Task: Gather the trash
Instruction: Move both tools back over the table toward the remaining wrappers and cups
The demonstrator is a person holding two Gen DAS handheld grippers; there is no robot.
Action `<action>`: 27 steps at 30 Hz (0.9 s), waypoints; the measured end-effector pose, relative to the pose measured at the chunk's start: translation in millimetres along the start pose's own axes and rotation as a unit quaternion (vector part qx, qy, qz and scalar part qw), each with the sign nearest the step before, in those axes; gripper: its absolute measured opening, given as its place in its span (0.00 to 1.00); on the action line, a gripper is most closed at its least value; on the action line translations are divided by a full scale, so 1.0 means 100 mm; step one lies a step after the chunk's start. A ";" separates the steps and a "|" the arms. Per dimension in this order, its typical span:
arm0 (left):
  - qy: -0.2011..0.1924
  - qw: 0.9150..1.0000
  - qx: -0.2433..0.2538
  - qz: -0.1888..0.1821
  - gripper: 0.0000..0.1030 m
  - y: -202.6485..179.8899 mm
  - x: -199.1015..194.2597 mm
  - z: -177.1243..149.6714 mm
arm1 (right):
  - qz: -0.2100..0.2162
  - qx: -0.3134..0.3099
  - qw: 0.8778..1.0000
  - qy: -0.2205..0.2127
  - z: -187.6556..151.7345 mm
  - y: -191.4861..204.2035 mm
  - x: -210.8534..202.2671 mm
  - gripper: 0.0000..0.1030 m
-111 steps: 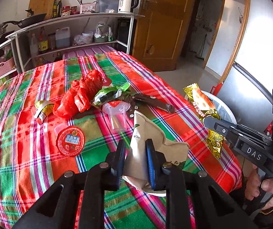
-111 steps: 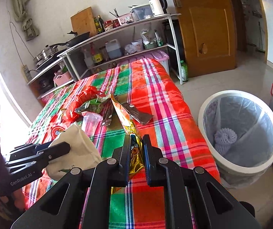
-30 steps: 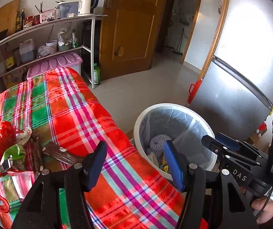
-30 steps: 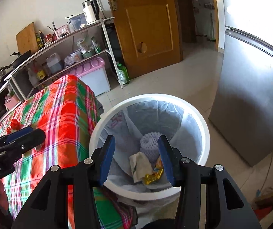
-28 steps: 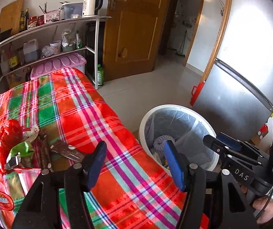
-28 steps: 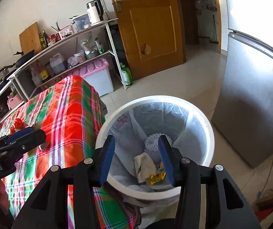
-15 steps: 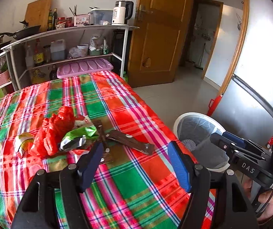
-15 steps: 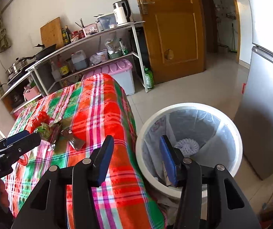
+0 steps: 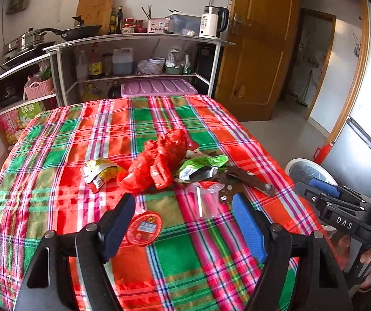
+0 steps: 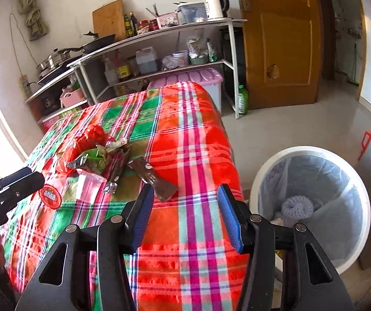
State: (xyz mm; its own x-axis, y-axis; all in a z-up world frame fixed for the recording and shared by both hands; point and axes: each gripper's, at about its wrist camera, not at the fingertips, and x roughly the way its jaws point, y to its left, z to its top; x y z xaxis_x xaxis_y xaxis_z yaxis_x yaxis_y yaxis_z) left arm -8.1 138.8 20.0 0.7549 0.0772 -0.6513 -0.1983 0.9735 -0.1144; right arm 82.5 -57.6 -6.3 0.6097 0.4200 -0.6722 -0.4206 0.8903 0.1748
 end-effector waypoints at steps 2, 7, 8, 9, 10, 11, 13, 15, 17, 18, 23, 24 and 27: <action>0.000 1.000 -0.003 0.012 0.77 0.10 -0.01 -0.05 | 0.003 -0.008 1.000 0.006 0.00 0.06 0.07 0.51; 0.011 0.999 -0.021 0.031 0.78 0.33 0.03 -0.13 | 0.013 -0.031 0.999 0.022 0.03 0.21 0.27 0.51; 0.012 0.999 -0.024 0.032 0.78 0.37 0.03 -0.15 | 0.012 -0.036 0.999 0.025 0.04 0.24 0.31 0.52; 0.014 0.999 -0.029 0.030 0.79 0.41 0.04 -0.15 | 0.012 -0.041 0.999 0.028 0.05 0.27 0.34 0.52; 0.017 0.999 -0.034 0.026 0.80 0.44 0.05 -0.16 | 0.013 -0.047 0.998 0.030 0.06 0.30 0.37 0.52; 0.022 0.999 -0.039 0.023 0.82 0.47 0.08 -0.16 | 0.014 -0.054 0.998 0.034 0.07 0.33 0.41 0.53; 0.029 0.999 -0.038 0.025 0.84 0.50 0.12 -0.18 | 0.012 -0.066 0.997 0.042 0.09 0.38 0.48 0.54; 0.037 0.998 -0.040 0.023 0.84 0.50 0.17 -0.20 | 0.015 -0.077 0.996 0.050 0.11 0.42 0.55 0.55; 0.043 0.998 -0.043 0.015 0.84 0.51 0.21 -0.22 | 0.018 -0.087 0.994 0.058 0.11 0.46 0.62 0.56; 0.044 0.998 -0.040 0.023 0.84 0.50 0.23 -0.23 | 0.018 -0.090 0.994 0.063 0.11 0.48 0.64 0.56; 0.057 0.997 -0.043 0.020 0.84 0.51 0.33 -0.25 | 0.005 -0.117 0.990 0.076 0.12 0.57 0.76 0.57; 0.060 0.997 -0.042 0.022 0.84 0.51 0.35 -0.25 | 0.003 -0.122 0.990 0.078 0.12 0.59 0.78 0.57; 0.064 0.997 -0.045 0.020 0.84 0.50 0.39 -0.26 | -0.003 -0.131 0.988 0.084 0.13 0.61 0.84 0.57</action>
State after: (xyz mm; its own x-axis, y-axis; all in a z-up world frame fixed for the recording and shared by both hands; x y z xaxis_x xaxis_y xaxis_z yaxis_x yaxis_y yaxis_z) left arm -4.3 185.4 -30.6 0.6597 0.0821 -0.7470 -0.2870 0.9462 -0.1494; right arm 116.7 34.8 -43.4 0.5019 0.3612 -0.7859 -0.5903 0.8071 -0.0060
